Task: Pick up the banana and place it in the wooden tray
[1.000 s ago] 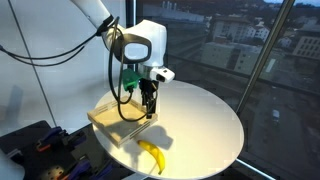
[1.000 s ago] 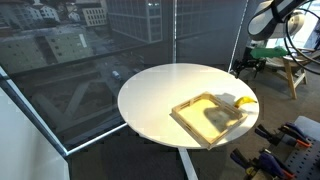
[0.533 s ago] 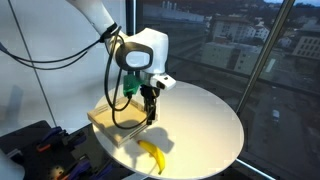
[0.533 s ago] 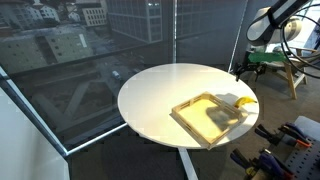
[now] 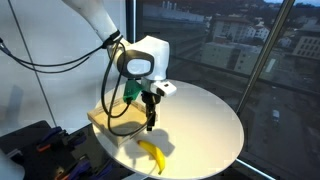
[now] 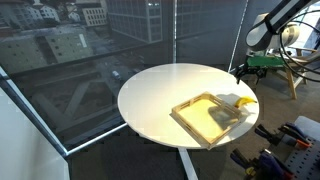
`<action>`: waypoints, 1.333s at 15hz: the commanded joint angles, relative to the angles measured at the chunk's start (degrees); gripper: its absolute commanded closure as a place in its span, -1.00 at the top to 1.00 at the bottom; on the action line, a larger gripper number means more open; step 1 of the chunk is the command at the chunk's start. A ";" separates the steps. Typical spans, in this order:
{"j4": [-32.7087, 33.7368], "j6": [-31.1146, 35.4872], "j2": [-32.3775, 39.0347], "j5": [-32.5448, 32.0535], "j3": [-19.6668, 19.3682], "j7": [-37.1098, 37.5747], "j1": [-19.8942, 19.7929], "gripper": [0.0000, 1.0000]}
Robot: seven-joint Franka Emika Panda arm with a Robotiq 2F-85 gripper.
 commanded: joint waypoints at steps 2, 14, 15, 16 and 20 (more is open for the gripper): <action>1.30 1.19 2.01 -0.45 -0.95 1.75 -0.15 1.00; 1.61 3.06 5.13 0.01 -1.68 0.45 0.08 1.00; 1.64 3.07 5.13 0.01 -1.68 0.45 0.08 1.00; 1.67 3.07 5.13 0.01 -1.68 0.45 0.08 1.00; 1.71 3.07 5.13 0.01 -1.69 0.45 0.08 1.00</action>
